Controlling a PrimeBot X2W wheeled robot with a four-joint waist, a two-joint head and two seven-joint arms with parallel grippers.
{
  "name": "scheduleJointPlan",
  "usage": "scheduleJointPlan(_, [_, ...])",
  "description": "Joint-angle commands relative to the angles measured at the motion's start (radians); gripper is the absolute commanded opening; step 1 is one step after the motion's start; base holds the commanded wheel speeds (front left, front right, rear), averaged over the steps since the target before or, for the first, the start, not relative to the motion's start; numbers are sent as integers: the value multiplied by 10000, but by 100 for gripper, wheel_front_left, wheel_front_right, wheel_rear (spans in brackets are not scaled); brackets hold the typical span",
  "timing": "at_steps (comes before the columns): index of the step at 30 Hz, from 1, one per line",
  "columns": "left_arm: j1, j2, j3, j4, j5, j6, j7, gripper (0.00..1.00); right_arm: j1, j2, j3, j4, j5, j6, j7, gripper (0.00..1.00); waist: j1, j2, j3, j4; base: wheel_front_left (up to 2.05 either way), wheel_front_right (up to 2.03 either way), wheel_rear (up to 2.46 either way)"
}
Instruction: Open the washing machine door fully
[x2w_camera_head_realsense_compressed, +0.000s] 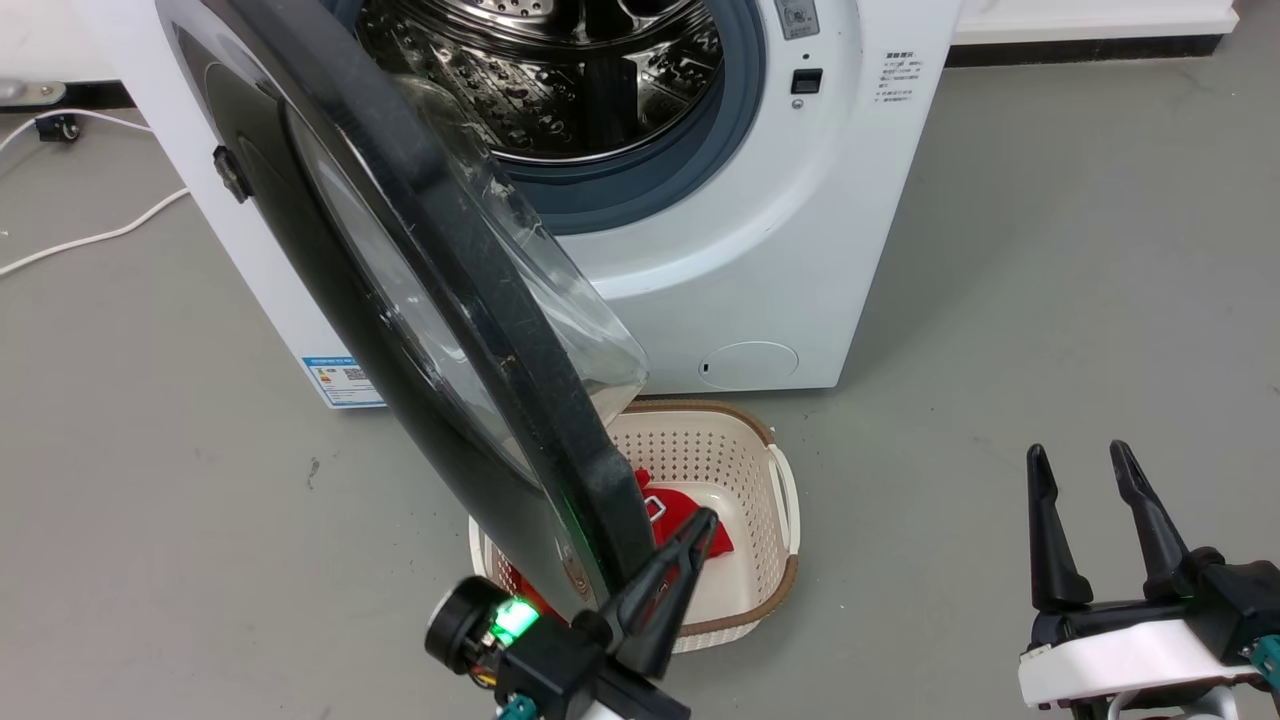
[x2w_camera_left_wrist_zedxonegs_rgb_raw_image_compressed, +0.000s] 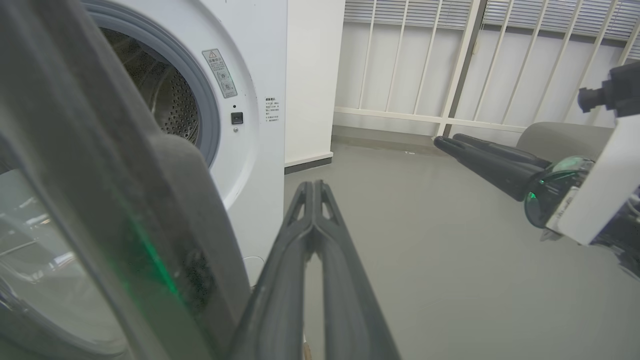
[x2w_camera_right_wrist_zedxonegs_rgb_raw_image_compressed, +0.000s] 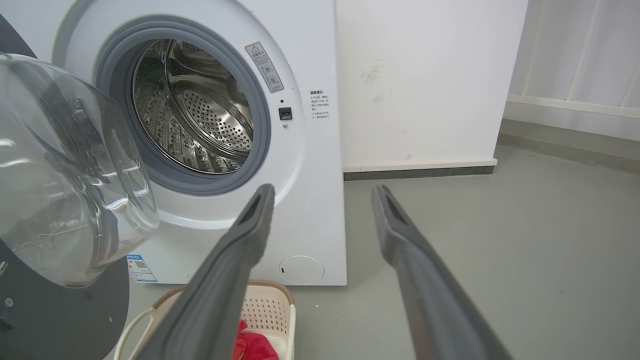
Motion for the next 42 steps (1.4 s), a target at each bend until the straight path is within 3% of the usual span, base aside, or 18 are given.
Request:
scheduleJointPlan(1, [-241,-27,138,137,77,119,-40,0,-174,25,0,42,75,-7,-20,100,0,0,26,-58,0,0,0])
scheduleJointPlan(13, [-381,-100,767,377,63,459,-34,0,-197,23,12,111,239,-7,-20,100,0,0,144,-82,0,0,0])
scheduleJointPlan(20, [261,-133,877,143,96,597,-28,0,-128,23,9,156,316,-7,-19,100,0,0,137,270,0,0,0])
scheduleJointPlan(25, [694,-130,939,-288,144,689,-28,0,-71,23,-117,169,245,-7,-19,100,0,0,223,988,0,0,0])
scheduleJointPlan(26, [898,-165,863,-673,249,679,-36,0,-97,22,-164,182,192,-7,-19,100,0,0,306,1529,0,0,0])
scheduleJointPlan(36, [1535,-303,637,-1354,408,637,-39,0,-198,20,-236,44,-119,-7,220,100,0,0,432,3494,0,0,0])
scheduleJointPlan(42, [1707,-368,705,-1474,415,729,-35,0,-157,19,-166,-64,-207,-7,408,100,0,0,425,4233,0,0,0])
